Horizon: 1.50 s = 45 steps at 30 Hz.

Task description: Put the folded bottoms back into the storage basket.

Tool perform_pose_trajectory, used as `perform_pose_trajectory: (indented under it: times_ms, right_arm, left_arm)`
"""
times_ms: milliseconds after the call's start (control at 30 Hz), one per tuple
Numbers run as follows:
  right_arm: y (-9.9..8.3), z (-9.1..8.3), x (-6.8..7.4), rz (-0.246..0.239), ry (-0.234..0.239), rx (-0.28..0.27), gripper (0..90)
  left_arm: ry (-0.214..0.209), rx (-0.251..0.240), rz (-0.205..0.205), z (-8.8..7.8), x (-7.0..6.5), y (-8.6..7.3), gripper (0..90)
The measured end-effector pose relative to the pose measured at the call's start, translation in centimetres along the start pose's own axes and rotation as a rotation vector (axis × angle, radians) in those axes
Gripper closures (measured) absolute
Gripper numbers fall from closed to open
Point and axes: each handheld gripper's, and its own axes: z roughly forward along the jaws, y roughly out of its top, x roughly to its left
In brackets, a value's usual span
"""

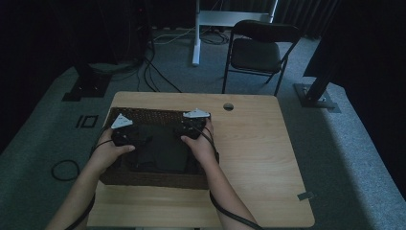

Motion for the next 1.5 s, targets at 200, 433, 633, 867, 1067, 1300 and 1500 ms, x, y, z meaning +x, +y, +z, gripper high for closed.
perform_pose_trajectory:
  times_ms: [200,433,633,867,1067,1300,1500]
  right_arm:
    - [0.8,-1.8,-0.5,-0.029,0.031,-0.012,13.8]
    - [1.1,-3.8,-1.3,-0.019,0.035,-0.048,13.9]
    - [1.1,-5.3,-1.8,-0.042,0.034,-0.063,13.8]
    - [1.1,-6.7,-2.6,-0.044,0.018,-0.064,13.9]
    - [1.2,-8.2,-3.3,-0.039,0.003,-0.083,13.9]
    - [0.8,-9.7,-4.6,-0.032,-0.002,-0.101,13.8]
    - [0.2,-10.8,-5.6,-0.032,-0.022,-0.108,13.8]
  left_arm:
    - [-0.002,-0.03,-0.02,-1.3,-0.7,0.9,18.5]
    - [-0.035,-0.047,-0.011,-2.7,-1.8,1.3,18.5]
    - [-0.059,-0.059,0.015,-3.8,-2.8,1.4,18.5]
    - [-0.089,-0.074,0.009,-4.7,-3.4,1.3,18.5]
    - [-0.089,-0.092,0.008,-5.4,-3.7,1.2,18.5]
    - [-0.094,-0.116,0.012,-6.4,-4.3,1.1,18.4]
    - [-0.11,-0.148,0.006,-7.7,-5.1,0.7,18.5]
